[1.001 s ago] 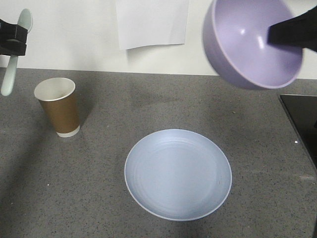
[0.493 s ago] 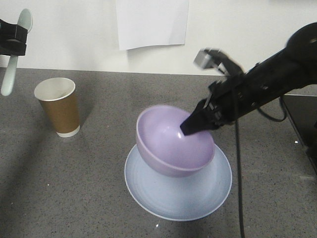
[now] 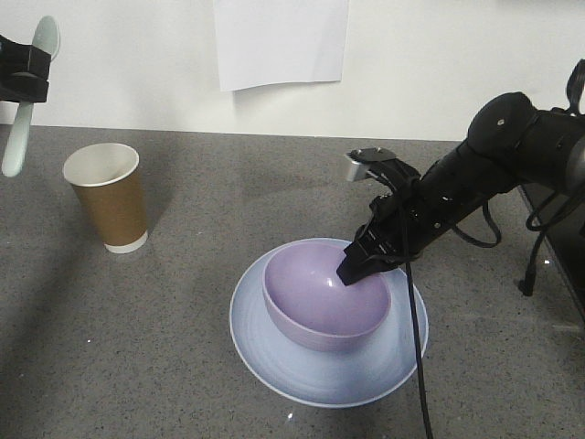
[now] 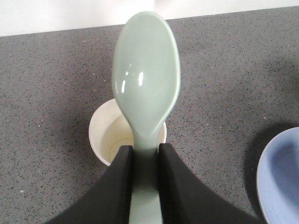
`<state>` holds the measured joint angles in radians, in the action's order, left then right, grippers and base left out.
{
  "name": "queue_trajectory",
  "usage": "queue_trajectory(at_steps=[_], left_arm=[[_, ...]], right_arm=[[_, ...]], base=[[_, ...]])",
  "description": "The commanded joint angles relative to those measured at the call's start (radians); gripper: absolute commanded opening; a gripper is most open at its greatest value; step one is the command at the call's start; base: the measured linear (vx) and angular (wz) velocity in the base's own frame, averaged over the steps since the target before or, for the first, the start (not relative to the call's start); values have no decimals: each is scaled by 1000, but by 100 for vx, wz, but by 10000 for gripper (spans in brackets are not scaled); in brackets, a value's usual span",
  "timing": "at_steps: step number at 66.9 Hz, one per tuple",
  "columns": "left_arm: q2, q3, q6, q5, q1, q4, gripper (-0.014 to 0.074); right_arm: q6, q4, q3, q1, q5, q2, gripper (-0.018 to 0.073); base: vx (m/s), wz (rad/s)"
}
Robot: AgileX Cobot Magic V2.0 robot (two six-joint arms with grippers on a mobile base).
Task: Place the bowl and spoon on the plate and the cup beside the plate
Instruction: 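Lower the lavender bowl onto the pale blue plate with the right gripper, then release the bowl and swing the left gripper's spoon toward the bowl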
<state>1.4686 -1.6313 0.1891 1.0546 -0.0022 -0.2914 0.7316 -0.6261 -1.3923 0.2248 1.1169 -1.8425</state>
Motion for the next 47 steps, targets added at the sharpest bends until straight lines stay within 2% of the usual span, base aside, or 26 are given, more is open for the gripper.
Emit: queue_trajectory(at_steps=[1,16,38,47], left_arm=[[-36,-24,0,-51,-2,-27,-6],[-36,-24,0,-51,-2,-27,-6],[-36,-24,0,-51,-2,-27,-6],[-36,-24,0,-51,-2,-27,-6]], right_arm=[[1,-38,-31,1,-4,37,16],[1,-34,-31,1,-14,33,111],[-9,-23,-31,0,-91,36,365],[-52,-10,-66,-3,-114,58,403]], base=[[0,0],[0,0],[0,0],[0,0]])
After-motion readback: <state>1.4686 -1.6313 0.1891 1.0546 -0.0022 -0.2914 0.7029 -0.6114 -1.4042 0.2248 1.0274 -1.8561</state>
